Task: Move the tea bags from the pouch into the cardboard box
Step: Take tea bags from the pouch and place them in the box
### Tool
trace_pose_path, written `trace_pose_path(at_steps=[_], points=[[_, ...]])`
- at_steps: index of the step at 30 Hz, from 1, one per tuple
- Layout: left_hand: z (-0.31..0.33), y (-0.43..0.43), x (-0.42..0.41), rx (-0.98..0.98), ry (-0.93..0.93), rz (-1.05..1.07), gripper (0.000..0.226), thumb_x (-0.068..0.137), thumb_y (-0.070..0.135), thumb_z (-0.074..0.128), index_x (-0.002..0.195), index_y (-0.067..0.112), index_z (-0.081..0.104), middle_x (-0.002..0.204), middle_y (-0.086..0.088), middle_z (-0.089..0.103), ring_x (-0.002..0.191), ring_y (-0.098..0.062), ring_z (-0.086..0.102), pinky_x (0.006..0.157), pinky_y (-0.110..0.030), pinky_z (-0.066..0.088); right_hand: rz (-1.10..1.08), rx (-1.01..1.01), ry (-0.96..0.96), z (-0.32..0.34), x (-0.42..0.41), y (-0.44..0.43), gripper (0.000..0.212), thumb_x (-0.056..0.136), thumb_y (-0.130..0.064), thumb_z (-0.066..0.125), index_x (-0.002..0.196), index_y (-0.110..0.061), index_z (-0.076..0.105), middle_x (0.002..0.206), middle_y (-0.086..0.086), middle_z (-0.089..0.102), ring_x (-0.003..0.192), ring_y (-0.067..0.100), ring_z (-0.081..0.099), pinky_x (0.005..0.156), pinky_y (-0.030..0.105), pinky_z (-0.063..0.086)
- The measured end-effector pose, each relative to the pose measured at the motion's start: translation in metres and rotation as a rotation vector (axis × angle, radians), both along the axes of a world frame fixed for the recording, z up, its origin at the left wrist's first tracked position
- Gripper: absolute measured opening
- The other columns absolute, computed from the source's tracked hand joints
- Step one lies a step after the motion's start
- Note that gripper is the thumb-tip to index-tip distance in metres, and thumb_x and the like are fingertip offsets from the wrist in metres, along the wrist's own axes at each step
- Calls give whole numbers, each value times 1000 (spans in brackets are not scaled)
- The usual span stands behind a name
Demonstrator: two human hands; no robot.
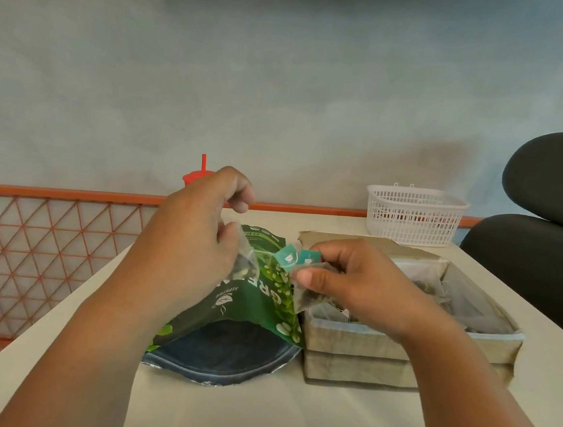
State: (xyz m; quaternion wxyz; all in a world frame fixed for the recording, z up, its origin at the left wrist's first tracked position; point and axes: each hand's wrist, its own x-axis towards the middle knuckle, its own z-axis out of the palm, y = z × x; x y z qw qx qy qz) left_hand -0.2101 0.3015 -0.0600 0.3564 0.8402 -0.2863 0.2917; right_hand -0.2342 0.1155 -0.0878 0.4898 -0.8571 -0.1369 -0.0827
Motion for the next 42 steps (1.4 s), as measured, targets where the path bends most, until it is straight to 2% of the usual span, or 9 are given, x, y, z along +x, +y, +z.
trace_pose_path(at_steps=[3, 5, 7, 11, 18, 24, 31, 37, 42], points=[[-6, -2, 0, 61, 70, -53, 34, 86, 0, 50, 83, 33, 55, 69, 19, 59, 52, 1, 52, 46, -14, 44, 10, 68, -9, 4, -1, -3, 9, 85, -9, 61, 84, -13, 69, 71, -7, 69, 64, 0, 64, 61, 14, 52], [-9, -6, 1, 87, 140, -103, 33, 88, 3, 49, 78, 32, 58, 81, 15, 65, 66, -1, 60, 53, -19, 52, 1, 123, -43, 4, -1, -3, 13, 85, -1, 60, 87, -12, 67, 75, -1, 68, 62, 3, 63, 61, 18, 55], [-11, -10, 2, 113, 174, -140, 33, 89, 3, 49, 74, 30, 60, 79, 14, 64, 77, 5, 59, 57, -10, 48, 14, 176, -80, 5, -2, -2, 17, 84, 4, 59, 89, -13, 62, 78, 8, 66, 62, 7, 62, 60, 22, 56], [-14, -17, 2, 115, 251, -164, 31, 87, 5, 50, 74, 31, 60, 71, 12, 64, 72, 4, 57, 53, -7, 43, 46, 222, -117, 5, -2, -1, 24, 83, 6, 59, 84, -17, 54, 78, 18, 59, 59, 12, 58, 56, 22, 52], [-20, -25, 4, 80, 304, -210, 16, 87, 32, 56, 97, 45, 55, 73, 10, 64, 73, -4, 61, 64, -20, 51, 135, 235, -122, 6, -3, -3, 16, 82, 9, 58, 78, -7, 55, 66, 0, 59, 58, 8, 58, 58, 21, 52], [-22, -21, 10, 24, 321, -231, 22, 88, 21, 57, 68, 31, 59, 61, 16, 60, 62, 1, 55, 53, -13, 42, 174, 244, -110, 8, -6, -5, 16, 80, 14, 57, 76, -2, 57, 66, 4, 56, 56, 7, 55, 55, 16, 49], [-18, -20, 9, -93, 329, -260, 23, 92, 19, 49, 71, 26, 55, 58, 16, 57, 63, 5, 53, 54, -3, 39, 147, 238, -114, 7, -6, -13, 16, 79, 12, 59, 72, -3, 60, 72, 12, 58, 62, 12, 60, 58, 19, 52], [-17, -21, 10, -182, 303, -245, 23, 93, 17, 48, 72, 25, 54, 58, 14, 58, 59, 6, 52, 61, -15, 35, 102, 175, -96, 7, -5, -17, 13, 77, 9, 64, 73, -3, 61, 71, 8, 61, 62, 14, 61, 61, 22, 54], [-18, -23, 9, -179, 285, -211, 22, 94, 18, 46, 74, 23, 53, 58, 19, 59, 64, 11, 54, 60, -10, 34, 84, 160, -80, 9, -6, -20, 13, 76, 8, 65, 73, -5, 62, 71, 7, 61, 66, 15, 60, 64, 21, 55]])
